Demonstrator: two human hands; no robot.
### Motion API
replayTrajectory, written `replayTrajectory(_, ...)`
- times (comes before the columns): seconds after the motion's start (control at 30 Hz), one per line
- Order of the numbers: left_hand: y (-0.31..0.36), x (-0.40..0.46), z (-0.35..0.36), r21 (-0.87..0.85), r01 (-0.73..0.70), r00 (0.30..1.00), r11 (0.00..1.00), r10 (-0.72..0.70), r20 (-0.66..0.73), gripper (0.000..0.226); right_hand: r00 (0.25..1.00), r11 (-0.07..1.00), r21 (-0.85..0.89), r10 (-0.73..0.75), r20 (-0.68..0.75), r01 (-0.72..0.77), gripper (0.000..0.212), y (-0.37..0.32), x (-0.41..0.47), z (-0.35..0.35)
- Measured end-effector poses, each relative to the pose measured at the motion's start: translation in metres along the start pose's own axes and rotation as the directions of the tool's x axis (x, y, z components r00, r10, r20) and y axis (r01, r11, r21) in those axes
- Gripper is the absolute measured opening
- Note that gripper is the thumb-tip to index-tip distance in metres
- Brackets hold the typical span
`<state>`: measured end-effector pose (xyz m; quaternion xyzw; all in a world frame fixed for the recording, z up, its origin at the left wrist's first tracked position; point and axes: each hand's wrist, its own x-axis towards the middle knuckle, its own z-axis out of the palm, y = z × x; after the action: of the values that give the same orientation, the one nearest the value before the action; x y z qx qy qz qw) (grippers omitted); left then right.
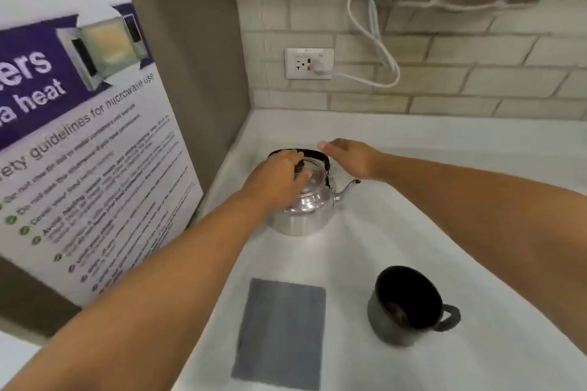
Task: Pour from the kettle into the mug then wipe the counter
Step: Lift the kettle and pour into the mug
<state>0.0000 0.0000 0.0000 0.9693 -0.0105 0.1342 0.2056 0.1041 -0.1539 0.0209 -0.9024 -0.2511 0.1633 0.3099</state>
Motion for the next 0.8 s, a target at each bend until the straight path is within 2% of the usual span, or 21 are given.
replayTrajectory(0.17,-0.012,0.023,0.008,0.071,0.064,0.991,0.995,-0.055,-0.122,0.017,0.997,0.999,-0.016,0.051,0.059,-0.050,0.071,-0.006,0.057,0.007)
replayTrajectory(0.27,-0.013,0.031,0.008,0.030,0.113,0.986,0.993,-0.108,-0.126,0.014,0.997,0.994,0.087,0.061,0.049,-0.065,0.062,-0.006,0.079,0.015)
replayTrajectory(0.37,-0.014,0.033,0.009,-0.013,0.132,0.985,0.991,-0.133,-0.107,0.012,0.997,0.991,0.110,0.074,0.032,-0.077,0.047,-0.015,0.088,0.017)
replayTrajectory(0.47,-0.015,0.031,0.010,-0.051,0.129,0.983,0.990,-0.135,-0.125,0.010,0.994,0.957,0.270,0.095,0.050,-0.104,0.034,-0.026,0.094,0.016)
replayTrajectory(0.53,-0.016,0.030,0.012,-0.052,0.118,0.981,0.992,-0.124,-0.150,0.010,0.992,0.934,0.337,0.092,0.082,-0.114,0.033,-0.030,0.090,0.016)
replayTrajectory(0.7,-0.015,0.022,0.017,-0.037,0.073,0.977,0.997,-0.079,-0.196,0.014,0.998,0.949,0.307,-0.055,-0.033,0.063,0.040,-0.035,0.069,0.023)
replayTrajectory(0.8,-0.014,0.012,0.017,-0.104,0.034,0.983,0.994,-0.052,-0.174,0.024,0.991,0.941,0.323,-0.059,-0.122,0.096,0.044,-0.035,0.059,0.027)
